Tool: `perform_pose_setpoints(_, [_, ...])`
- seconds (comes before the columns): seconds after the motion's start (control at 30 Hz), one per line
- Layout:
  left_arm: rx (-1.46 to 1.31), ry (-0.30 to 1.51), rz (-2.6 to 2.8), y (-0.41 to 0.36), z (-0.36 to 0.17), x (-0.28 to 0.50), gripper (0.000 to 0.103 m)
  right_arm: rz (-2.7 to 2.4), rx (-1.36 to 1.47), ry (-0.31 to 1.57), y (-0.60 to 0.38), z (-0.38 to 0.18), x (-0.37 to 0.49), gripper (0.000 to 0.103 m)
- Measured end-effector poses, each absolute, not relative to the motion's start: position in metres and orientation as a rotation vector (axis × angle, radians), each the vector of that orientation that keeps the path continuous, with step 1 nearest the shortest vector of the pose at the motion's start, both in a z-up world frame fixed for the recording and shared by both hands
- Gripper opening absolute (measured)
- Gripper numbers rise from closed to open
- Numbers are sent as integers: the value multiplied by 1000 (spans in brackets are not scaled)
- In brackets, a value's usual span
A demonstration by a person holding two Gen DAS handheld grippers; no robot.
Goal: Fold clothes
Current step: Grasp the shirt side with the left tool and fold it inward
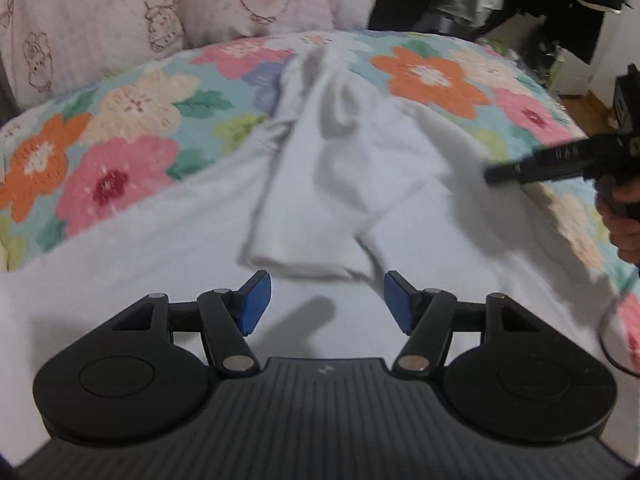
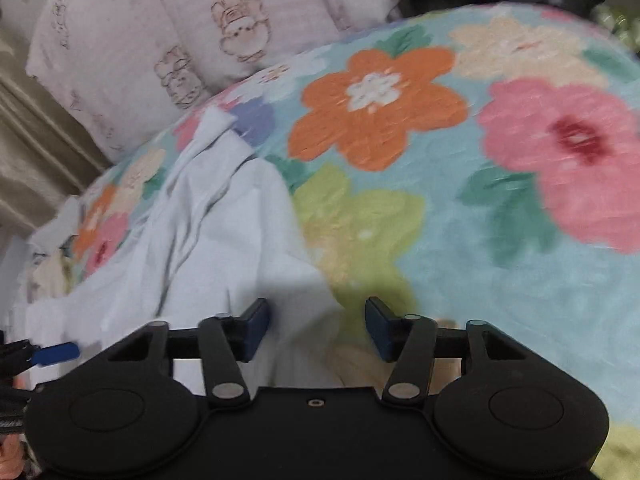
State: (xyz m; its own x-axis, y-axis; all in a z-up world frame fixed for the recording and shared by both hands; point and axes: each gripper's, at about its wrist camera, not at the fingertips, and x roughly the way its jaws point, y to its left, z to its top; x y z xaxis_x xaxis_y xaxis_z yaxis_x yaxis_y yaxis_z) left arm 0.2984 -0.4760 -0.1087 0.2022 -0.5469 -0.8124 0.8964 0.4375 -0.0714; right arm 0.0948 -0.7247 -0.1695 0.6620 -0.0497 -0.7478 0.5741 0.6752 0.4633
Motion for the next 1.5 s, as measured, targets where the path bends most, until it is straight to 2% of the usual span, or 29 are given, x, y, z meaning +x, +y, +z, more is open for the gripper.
perform_pose_setpoints(0.17, [448,856,-1014,-483,-119,318,68,-421,380,779,-693,-152,108,9])
perform_pose_setpoints(0.2, [420,867,-1011,-482,-122,323,71,-435,378,812,-695,-159,112,13])
perform_pose_setpoints(0.23, [392,883,-1009,-482,-125,329,72,-450,377,844,-698,-167,116,26])
perform_pose_setpoints(0.3, [358,900,-992,-484,-133,337,76,-467,384,855,-699,-170,118,27])
perform_pose_setpoints(0.4, [356,916,-988,-493,-148,343,82,-555,439,795,-694,-154,109,46])
perform_pose_setpoints(0.47, [362,915,-993,-498,-156,343,79,-623,490,721,-687,-138,96,46])
perform_pose_setpoints(0.5, [360,905,-1003,-499,-157,342,58,-619,516,694,-684,-131,91,46])
perform_pose_setpoints(0.53, [355,924,-1016,-500,-155,343,13,-603,532,676,-679,-124,86,46])
perform_pose_setpoints(0.57, [348,950,-1029,-501,-152,343,4,-588,538,668,-671,-116,82,46])
perform_pose_setpoints(0.63, [263,978,-1059,-492,-136,342,3,-561,537,666,-655,-104,75,46])
perform_pose_setpoints(0.9, [-120,879,-1247,-395,-50,303,3,-493,449,678,-596,-95,51,46])
perform_pose_setpoints(1.07, [-462,997,-1294,-326,-51,292,3,-377,633,625,-583,-101,42,46])
perform_pose_setpoints(1.27, [-325,1085,-1116,-291,-101,259,3,-291,656,686,-554,-124,49,46])
perform_pose_setpoints(1.5, [-266,1011,-1103,-287,-104,244,3,-224,736,680,-542,-133,51,46])
